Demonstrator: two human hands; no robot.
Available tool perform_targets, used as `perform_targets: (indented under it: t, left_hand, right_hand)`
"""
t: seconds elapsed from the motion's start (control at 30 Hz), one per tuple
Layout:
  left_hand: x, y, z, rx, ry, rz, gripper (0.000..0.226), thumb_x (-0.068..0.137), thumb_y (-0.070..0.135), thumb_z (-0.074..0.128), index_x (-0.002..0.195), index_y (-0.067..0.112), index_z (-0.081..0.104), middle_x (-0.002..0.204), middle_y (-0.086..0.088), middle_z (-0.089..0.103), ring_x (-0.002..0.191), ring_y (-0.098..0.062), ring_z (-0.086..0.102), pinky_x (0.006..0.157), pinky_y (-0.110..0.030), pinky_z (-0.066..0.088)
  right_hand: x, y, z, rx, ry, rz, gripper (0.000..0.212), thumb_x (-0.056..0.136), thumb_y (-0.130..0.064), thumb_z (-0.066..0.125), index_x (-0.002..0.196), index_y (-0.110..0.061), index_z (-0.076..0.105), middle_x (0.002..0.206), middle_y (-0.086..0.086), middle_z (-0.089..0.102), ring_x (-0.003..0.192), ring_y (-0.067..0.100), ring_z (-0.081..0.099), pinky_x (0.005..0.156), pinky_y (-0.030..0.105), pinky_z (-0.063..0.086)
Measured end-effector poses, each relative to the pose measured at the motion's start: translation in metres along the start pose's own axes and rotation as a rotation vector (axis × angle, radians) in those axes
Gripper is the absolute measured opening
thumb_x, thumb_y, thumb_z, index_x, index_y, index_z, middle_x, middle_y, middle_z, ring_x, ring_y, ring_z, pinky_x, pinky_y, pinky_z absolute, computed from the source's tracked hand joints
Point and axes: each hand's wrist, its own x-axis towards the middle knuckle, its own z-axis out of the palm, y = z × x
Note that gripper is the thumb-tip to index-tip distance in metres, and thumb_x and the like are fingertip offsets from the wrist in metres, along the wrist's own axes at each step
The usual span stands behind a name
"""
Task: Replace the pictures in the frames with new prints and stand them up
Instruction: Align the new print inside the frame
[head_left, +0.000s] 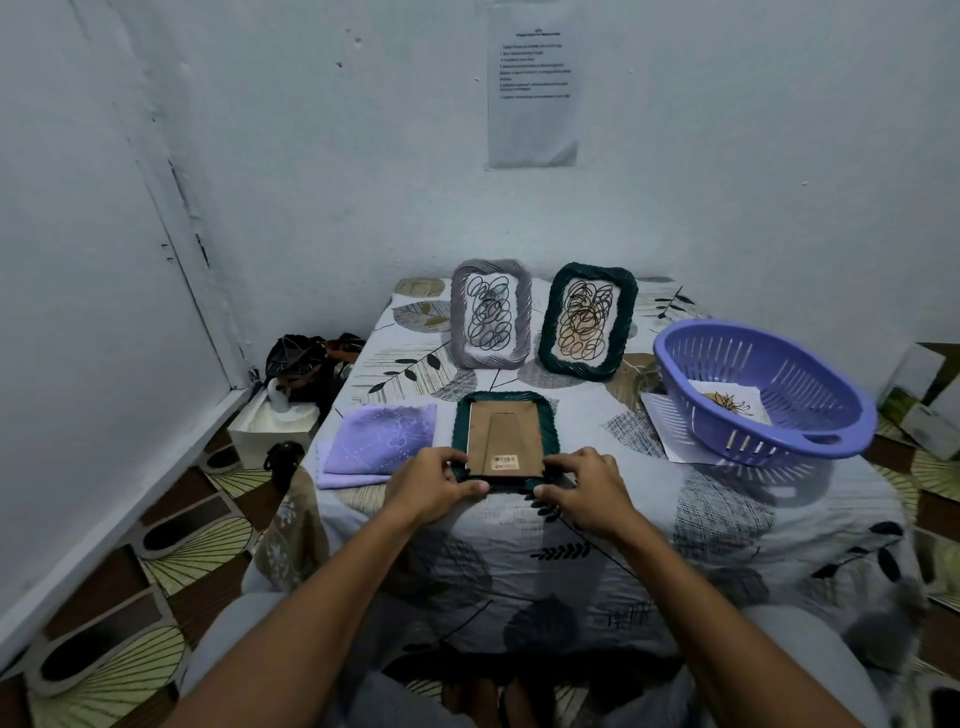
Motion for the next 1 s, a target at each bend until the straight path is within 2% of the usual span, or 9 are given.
perform_targets:
  t: [0.17, 0.33, 0.53, 0.63, 0.7, 0.77, 0.87, 1.0]
  left_hand:
    - [-0.002, 0.001, -0.001, 0.010, -0.001, 0.004, 0.062, 0.071, 0.051, 0.078, 0.125, 0.024, 0.060, 0.076, 0.008, 0.059, 0.070, -0.010, 0.055, 0.059, -0.024, 0.037]
    - [-0.010, 0.001, 0.002, 0.003, 0.080, 0.028, 0.052, 0.072, 0.047, 0.080, 0.114, 0.025, 0.060, 0.069, 0.010, 0.058, 0.063, -0.005, 0.052, 0.053, -0.024, 0.034]
    - [-0.011, 0.004, -0.001, 0.016, 0.032, 0.027, 0.056, 0.074, 0.049, 0.077, 0.122, 0.024, 0.061, 0.073, 0.010, 0.060, 0.066, -0.007, 0.054, 0.054, -0.024, 0.035]
    - [-0.009, 0.004, -0.005, 0.041, -0.022, 0.051, 0.058, 0.072, 0.050, 0.078, 0.121, 0.023, 0.062, 0.083, 0.002, 0.065, 0.076, -0.016, 0.060, 0.058, -0.026, 0.039]
    - [-0.003, 0.003, -0.011, 0.046, -0.049, 0.073, 0.060, 0.070, 0.050, 0.079, 0.119, 0.020, 0.062, 0.087, -0.005, 0.066, 0.080, -0.022, 0.062, 0.063, -0.030, 0.043]
    - [0.003, 0.005, -0.019, 0.000, -0.021, 0.088, 0.059, 0.072, 0.049, 0.079, 0.119, 0.019, 0.062, 0.080, -0.002, 0.064, 0.074, -0.019, 0.061, 0.061, -0.028, 0.043]
    - [0.020, 0.016, -0.031, -0.120, 0.054, 0.094, 0.055, 0.075, 0.044, 0.078, 0.119, 0.014, 0.061, 0.078, -0.003, 0.064, 0.073, -0.018, 0.062, 0.066, -0.032, 0.050]
    - [0.041, 0.032, -0.031, -0.135, 0.066, 0.071, 0.058, 0.075, 0.040, 0.080, 0.122, 0.013, 0.059, 0.107, -0.004, 0.063, 0.094, -0.018, 0.059, 0.084, -0.035, 0.052]
  right_hand:
    - [0.000, 0.001, -0.001, 0.025, -0.021, 0.009, 0.055, 0.081, -0.042, 0.070, 0.132, -0.026, 0.056, 0.116, 0.003, 0.049, 0.120, 0.022, 0.036, 0.097, 0.033, 0.036]
    - [-0.003, 0.000, 0.000, 0.037, 0.028, -0.006, 0.048, 0.080, -0.038, 0.072, 0.125, -0.025, 0.060, 0.114, 0.003, 0.054, 0.118, 0.023, 0.038, 0.091, 0.031, 0.037]
    - [-0.005, -0.002, -0.001, 0.020, 0.024, -0.012, 0.052, 0.081, -0.039, 0.071, 0.130, -0.026, 0.057, 0.117, 0.004, 0.053, 0.118, 0.023, 0.038, 0.091, 0.031, 0.036]
    - [-0.005, -0.002, -0.004, -0.001, -0.026, -0.011, 0.052, 0.082, -0.040, 0.069, 0.131, -0.026, 0.056, 0.118, 0.004, 0.052, 0.120, 0.023, 0.037, 0.095, 0.033, 0.037]
    - [0.000, -0.001, -0.011, 0.067, -0.090, -0.014, 0.050, 0.083, -0.036, 0.070, 0.129, -0.022, 0.059, 0.119, 0.006, 0.056, 0.118, 0.023, 0.045, 0.096, 0.034, 0.042]
    - [0.006, -0.002, -0.022, 0.223, -0.121, 0.020, 0.046, 0.083, -0.030, 0.072, 0.125, -0.016, 0.061, 0.114, 0.009, 0.062, 0.106, 0.023, 0.057, 0.088, 0.034, 0.048]
    - [0.024, -0.006, -0.035, 0.339, -0.067, 0.085, 0.036, 0.086, -0.024, 0.068, 0.120, -0.011, 0.062, 0.101, 0.009, 0.064, 0.089, 0.022, 0.062, 0.078, 0.033, 0.049]
    - [0.051, -0.013, -0.039, 0.569, -0.065, 0.215, 0.025, 0.088, -0.007, 0.062, 0.113, -0.005, 0.058, 0.079, 0.015, 0.059, 0.063, 0.025, 0.054, 0.058, 0.034, 0.046]
